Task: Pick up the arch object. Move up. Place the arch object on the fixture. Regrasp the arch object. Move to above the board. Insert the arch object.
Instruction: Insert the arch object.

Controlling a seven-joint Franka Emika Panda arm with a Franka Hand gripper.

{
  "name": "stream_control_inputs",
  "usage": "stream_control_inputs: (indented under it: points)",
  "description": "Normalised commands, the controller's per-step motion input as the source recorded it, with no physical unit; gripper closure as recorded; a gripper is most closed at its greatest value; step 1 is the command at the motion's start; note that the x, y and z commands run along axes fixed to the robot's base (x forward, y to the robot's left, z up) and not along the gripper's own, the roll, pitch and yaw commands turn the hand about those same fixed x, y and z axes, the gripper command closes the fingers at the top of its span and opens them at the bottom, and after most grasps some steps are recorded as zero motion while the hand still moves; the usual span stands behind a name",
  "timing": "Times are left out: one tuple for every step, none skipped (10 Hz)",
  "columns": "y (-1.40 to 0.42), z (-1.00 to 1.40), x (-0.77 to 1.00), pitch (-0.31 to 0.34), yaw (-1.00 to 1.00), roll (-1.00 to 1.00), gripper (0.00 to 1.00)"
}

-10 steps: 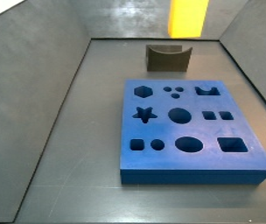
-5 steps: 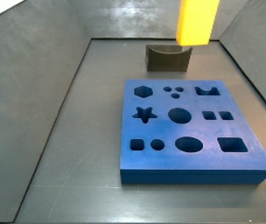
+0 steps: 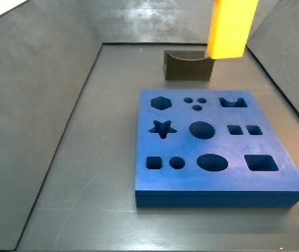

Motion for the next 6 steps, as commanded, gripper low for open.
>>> stream_control_inputs:
  points:
    - [0.01, -0.14, 1.00, 0.006, 0.00, 0.06, 1.00]
    - [0.01, -0.14, 1.00, 0.006, 0.00, 0.06, 1.00]
    - [0.01, -0.14, 1.00, 0.009, 0.00, 0.06, 1.00]
    - [0.01, -0.14, 1.00, 0.011, 0.00, 0.07, 1.00]
    - [0.01, -0.14, 1.00, 0.010, 0.00, 0.07, 1.00]
    - [0.01, -0.14, 1.00, 0.013, 0.00, 0.06, 1.00]
